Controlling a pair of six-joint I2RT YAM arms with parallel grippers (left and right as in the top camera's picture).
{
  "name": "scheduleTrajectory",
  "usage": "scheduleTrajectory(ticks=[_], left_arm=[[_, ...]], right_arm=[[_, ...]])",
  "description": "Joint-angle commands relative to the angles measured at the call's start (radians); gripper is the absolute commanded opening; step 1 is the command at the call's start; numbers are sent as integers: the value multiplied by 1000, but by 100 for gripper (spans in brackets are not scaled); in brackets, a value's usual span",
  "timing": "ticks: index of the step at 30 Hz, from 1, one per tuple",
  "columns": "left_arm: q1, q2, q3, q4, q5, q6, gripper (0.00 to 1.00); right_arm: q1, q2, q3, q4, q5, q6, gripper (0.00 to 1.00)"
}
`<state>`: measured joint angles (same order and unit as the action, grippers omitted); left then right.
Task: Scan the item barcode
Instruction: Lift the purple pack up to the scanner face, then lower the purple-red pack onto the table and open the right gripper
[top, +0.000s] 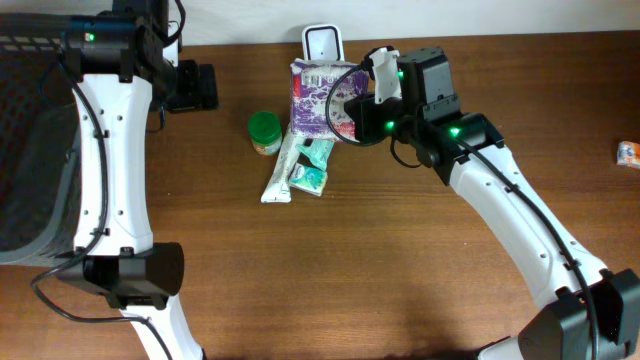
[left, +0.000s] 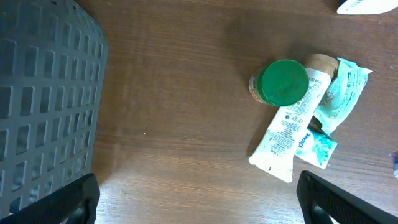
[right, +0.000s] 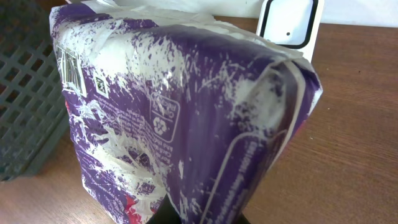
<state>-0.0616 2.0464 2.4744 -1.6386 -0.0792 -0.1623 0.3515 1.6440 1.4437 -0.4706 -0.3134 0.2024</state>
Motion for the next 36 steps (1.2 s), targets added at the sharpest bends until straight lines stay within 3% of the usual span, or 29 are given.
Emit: scheduleTrajectory(ticks=[1, 3, 8, 12, 18, 23, 24, 26, 29, 31, 34, 36], left_arm=[[-1, 3, -5, -1, -4, -9, 99], [-1, 3, -5, -2, -4, -9, 99], [-1, 3, -5, -2, -4, -9, 99], [-1, 3, -5, -1, -4, -9, 99], [-1, 3, -5, -1, -4, -9, 99], [-1, 3, -5, -1, -4, -9, 99], [-1, 3, -5, -2, -4, -9, 99], [-1, 3, -5, -1, -4, -9, 99], [-1, 3, -5, -1, -4, -9, 99], [-1, 3, -5, -2, -4, -9, 99], [-1, 3, -5, -2, -4, -9, 99], [-1, 3, -5, -1, -4, -9, 99]], right_arm=[[2, -26, 21, -4, 9, -4, 4], [1, -26, 21, -29, 96, 13, 4], [1, -21, 21, -245, 655, 141, 4], [1, 41, 19, -426, 910, 155, 4], [4, 275, 19, -545, 956, 154, 5], [103, 291, 80, -552, 811, 154, 26], [135, 291, 114, -551, 770, 154, 36], [190, 291, 191, -551, 696, 154, 65], [222, 291, 299, -570, 600, 155, 79], [196, 291, 366, -620, 582, 162, 95], [66, 292, 393, -691, 555, 172, 99], [-68, 294, 383, -716, 390, 85, 99]])
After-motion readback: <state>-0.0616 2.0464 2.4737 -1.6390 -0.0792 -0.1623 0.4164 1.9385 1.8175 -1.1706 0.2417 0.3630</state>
